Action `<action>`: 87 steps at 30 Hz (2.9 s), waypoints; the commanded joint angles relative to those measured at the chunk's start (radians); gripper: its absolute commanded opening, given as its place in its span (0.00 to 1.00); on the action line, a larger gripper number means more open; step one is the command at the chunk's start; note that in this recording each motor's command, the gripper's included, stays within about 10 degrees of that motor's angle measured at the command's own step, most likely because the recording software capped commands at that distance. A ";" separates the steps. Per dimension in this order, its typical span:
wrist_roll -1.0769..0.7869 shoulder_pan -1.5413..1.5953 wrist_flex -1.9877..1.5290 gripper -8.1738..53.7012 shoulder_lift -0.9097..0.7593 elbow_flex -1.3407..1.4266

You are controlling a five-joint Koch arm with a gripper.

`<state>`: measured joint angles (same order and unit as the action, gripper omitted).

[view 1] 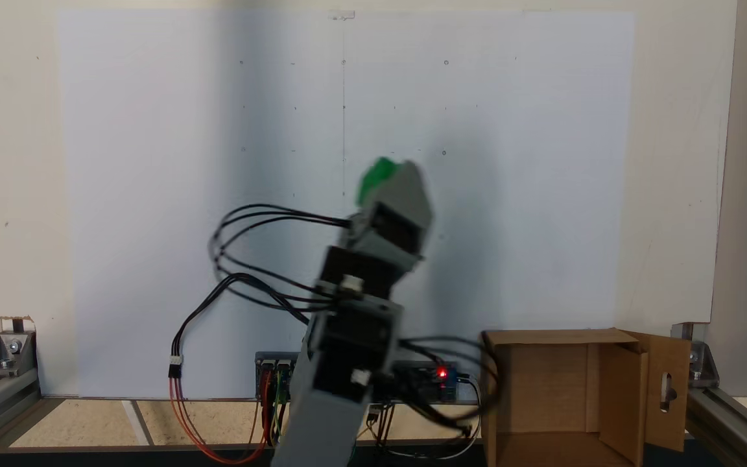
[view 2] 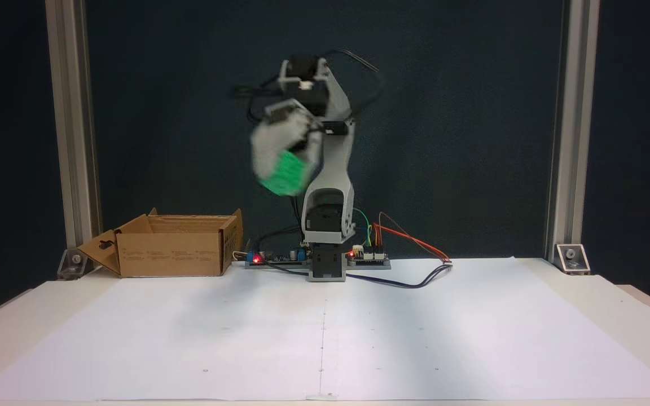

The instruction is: Grasp a green dice and put it in the bin.

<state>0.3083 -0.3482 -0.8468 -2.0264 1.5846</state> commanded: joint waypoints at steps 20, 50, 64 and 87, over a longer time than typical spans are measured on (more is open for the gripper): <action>-0.561 -1.347 -0.156 0.32 0.617 -0.472; -0.178 -0.743 0.204 0.84 0.371 -0.465; -0.179 0.137 0.488 0.85 -0.041 0.296; -0.183 0.301 1.549 0.84 -0.344 1.227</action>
<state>0.0936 -0.0552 0.5737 -2.2596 2.8363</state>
